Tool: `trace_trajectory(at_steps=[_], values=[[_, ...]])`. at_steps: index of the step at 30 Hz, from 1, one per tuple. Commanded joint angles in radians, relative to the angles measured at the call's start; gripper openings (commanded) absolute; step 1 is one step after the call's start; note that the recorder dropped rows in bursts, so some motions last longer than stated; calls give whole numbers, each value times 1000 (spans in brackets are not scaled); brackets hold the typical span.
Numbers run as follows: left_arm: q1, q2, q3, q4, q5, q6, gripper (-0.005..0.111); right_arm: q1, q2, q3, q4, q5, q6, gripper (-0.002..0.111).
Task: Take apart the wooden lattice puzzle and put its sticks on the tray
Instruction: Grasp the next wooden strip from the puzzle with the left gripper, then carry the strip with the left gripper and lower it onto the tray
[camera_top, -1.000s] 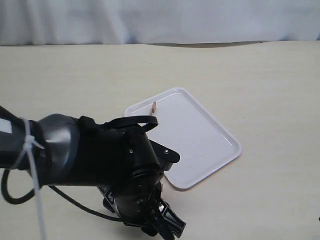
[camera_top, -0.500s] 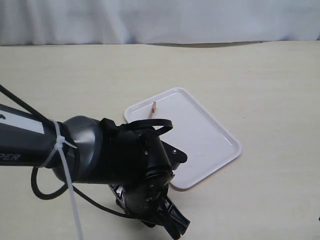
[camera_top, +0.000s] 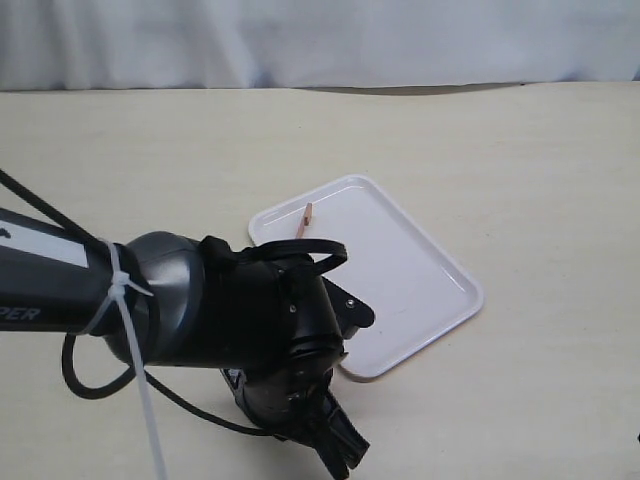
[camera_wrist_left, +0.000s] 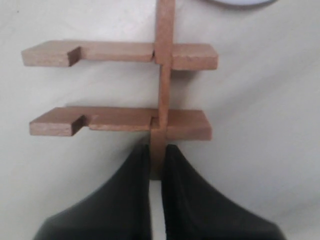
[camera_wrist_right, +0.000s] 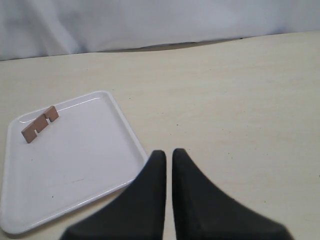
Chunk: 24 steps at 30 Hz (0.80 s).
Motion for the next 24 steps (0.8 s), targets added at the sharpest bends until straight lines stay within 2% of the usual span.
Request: trace_trajectory(at_steps=[1, 10, 18, 24], values=[[25, -2, -8, 9, 21, 17, 8, -4, 8, 4, -1, -13, 1, 5], [25, -73, -8, 6, 31, 38, 8, -4, 8, 4, -1, -13, 1, 5], [25, -205, -8, 46, 107, 42, 8, -4, 8, 4, -1, -13, 1, 5], [25, -287, -16, 115, 52, 26, 8, -4, 8, 4, -1, -13, 1, 5]])
